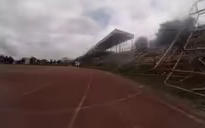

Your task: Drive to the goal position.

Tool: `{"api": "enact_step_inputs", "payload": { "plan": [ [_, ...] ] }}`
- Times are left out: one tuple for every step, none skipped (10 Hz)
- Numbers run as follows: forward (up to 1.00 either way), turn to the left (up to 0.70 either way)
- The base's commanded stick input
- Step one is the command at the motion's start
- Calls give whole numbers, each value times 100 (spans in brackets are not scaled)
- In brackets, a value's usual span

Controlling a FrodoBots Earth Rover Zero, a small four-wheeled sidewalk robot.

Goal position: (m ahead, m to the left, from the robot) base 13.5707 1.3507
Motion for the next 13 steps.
{"api": "enact_step_inputs", "payload": {
  "plan": [
    [85, 0],
    [85, 0],
    [85, 0],
    [85, 0],
    [85, 0],
    [85, 0],
    [85, 0],
    [85, 0],
    [85, 0],
    [85, 0],
    [85, 0],
    [85, 0],
    [85, 0]
  ]
}}
